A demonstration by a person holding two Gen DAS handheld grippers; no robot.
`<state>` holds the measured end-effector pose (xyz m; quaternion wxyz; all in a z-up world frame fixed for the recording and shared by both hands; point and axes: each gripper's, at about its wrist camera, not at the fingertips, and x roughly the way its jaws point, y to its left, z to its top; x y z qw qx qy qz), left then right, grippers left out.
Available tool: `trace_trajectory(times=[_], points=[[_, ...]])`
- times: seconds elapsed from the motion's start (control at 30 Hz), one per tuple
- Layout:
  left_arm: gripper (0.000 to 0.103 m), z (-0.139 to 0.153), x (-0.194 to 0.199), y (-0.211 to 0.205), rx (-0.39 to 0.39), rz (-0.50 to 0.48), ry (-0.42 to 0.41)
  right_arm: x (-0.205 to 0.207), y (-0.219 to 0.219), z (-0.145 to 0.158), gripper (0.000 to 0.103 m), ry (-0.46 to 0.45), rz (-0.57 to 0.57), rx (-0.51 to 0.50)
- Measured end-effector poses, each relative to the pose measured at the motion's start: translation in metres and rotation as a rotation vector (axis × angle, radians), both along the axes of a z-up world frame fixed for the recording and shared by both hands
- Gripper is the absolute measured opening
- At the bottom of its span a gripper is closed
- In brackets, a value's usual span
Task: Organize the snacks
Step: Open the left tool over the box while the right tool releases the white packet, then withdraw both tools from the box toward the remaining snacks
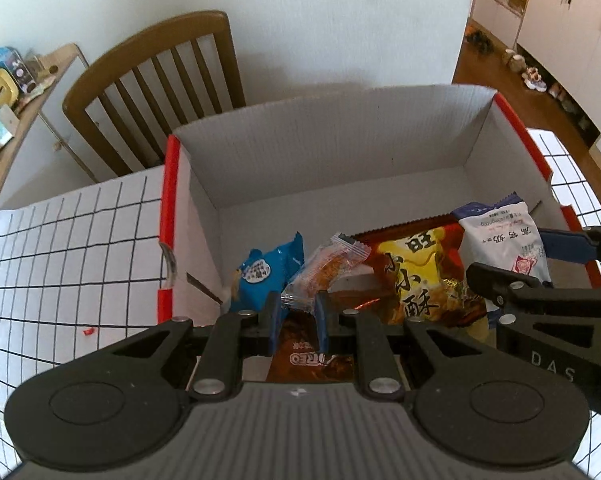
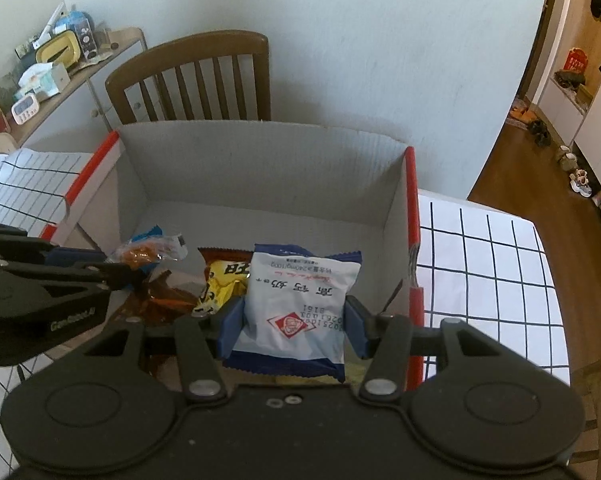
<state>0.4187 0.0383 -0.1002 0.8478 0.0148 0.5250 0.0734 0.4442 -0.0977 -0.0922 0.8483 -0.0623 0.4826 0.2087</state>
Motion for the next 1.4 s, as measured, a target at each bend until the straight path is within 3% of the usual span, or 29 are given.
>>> trace_trajectory(times=[0.23, 0.4, 1.1, 1.23, 1.3, 1.4], points=[[0.018, -0.013, 0.001, 0.000, -0.013, 0.001, 0.053, 0.004, -0.002, -0.008, 0.054, 0.014, -0.011, -0.017], [0.020, -0.014, -0.003, -0.003, -0.016, 0.013, 0.056, -0.001, -0.003, -0.008, 0.064, 0.000, -0.018, -0.023], [0.024, 0.038, -0.044, 0.016, -0.120, 0.076, -0.075, -0.035, -0.022, 0.045, 0.080, -0.079, -0.004, 0.075], [0.036, 0.046, -0.053, 0.016, -0.122, 0.080, -0.093, -0.044, -0.027, 0.055, 0.081, -0.093, -0.002, 0.093], [0.056, 0.050, -0.058, 0.016, -0.128, 0.081, -0.106, -0.048, -0.029, 0.058, 0.081, -0.098, 0.002, 0.101], [0.059, 0.058, -0.068, 0.016, -0.144, 0.076, -0.137, -0.055, -0.032, 0.064, 0.082, -0.105, 0.008, 0.107]])
